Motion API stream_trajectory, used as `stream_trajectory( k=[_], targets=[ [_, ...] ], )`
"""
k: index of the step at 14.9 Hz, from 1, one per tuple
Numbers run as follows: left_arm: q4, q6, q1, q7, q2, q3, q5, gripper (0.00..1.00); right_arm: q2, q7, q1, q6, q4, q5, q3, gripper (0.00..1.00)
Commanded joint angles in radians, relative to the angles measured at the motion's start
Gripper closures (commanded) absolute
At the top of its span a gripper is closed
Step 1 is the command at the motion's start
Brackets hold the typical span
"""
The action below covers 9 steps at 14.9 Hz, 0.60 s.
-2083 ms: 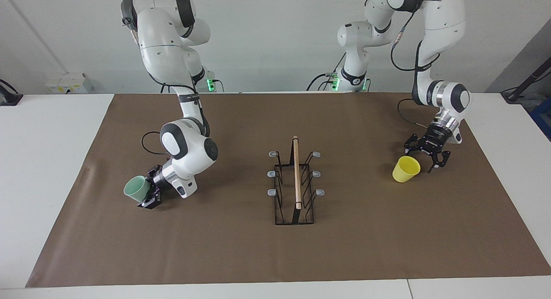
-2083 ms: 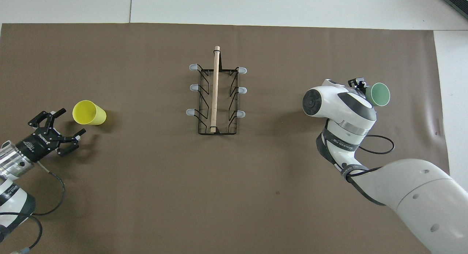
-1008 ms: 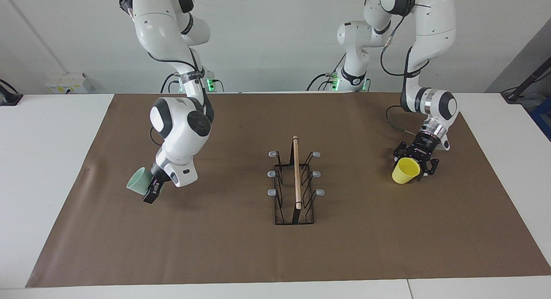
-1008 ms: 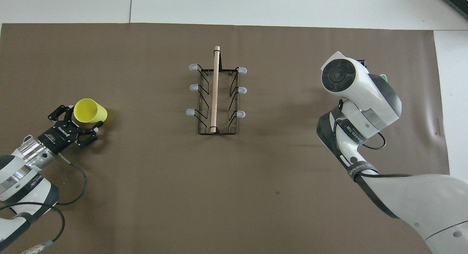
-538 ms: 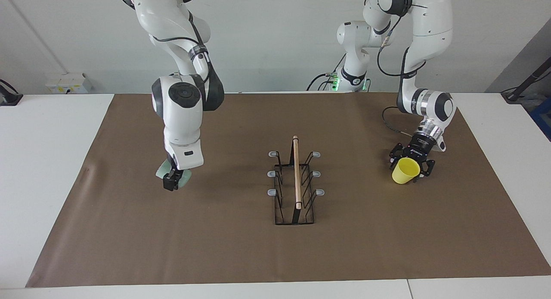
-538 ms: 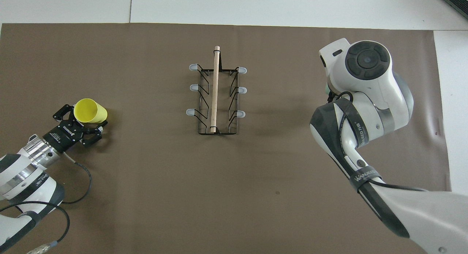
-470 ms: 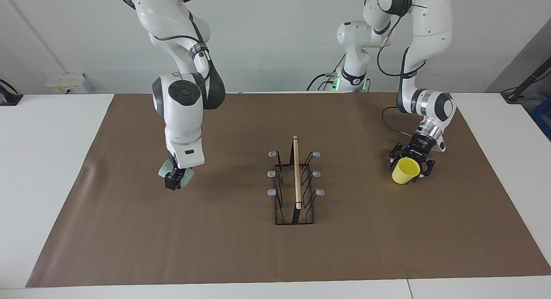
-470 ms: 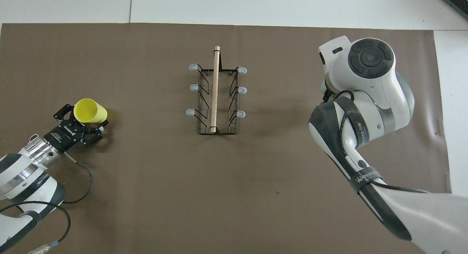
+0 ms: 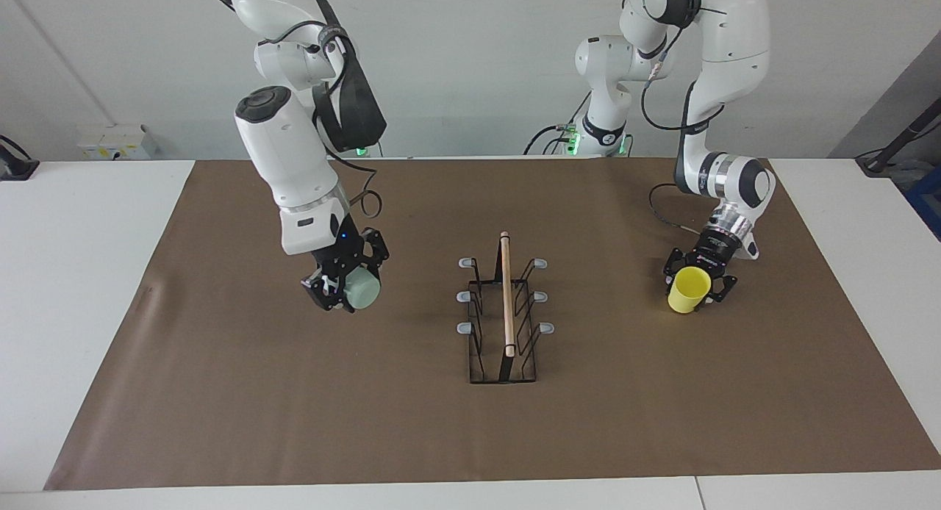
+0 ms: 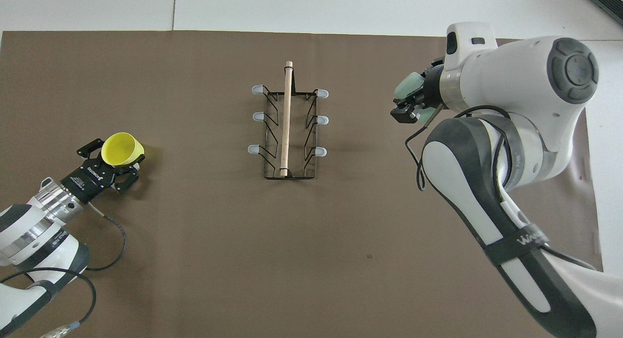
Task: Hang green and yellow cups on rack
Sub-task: 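Lift the green cup toward the rack while the left gripper grasps the yellow cup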
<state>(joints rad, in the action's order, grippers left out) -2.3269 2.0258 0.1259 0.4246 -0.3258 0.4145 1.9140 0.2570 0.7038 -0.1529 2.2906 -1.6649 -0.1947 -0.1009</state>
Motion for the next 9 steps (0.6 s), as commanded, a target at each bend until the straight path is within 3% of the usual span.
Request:
stream_trajectory(
  k=[1,5,9],
  targets=[
    [0.014,0.062,0.027,-0.023,0.016,0.015,0.019,1.00,-0.015,-0.041,-0.013,0.114,-0.018,-0.118,-0.006,1.00],
    [0.099,0.096,0.012,-0.023,0.008,0.017,-0.156,1.00,-0.005,-0.038,-0.094,0.392,-0.045,-0.417,-0.006,1.00],
    [0.193,0.099,-0.009,-0.013,0.011,0.029,-0.359,1.00,-0.001,-0.027,-0.192,0.574,-0.065,-0.629,-0.006,1.00]
  ],
)
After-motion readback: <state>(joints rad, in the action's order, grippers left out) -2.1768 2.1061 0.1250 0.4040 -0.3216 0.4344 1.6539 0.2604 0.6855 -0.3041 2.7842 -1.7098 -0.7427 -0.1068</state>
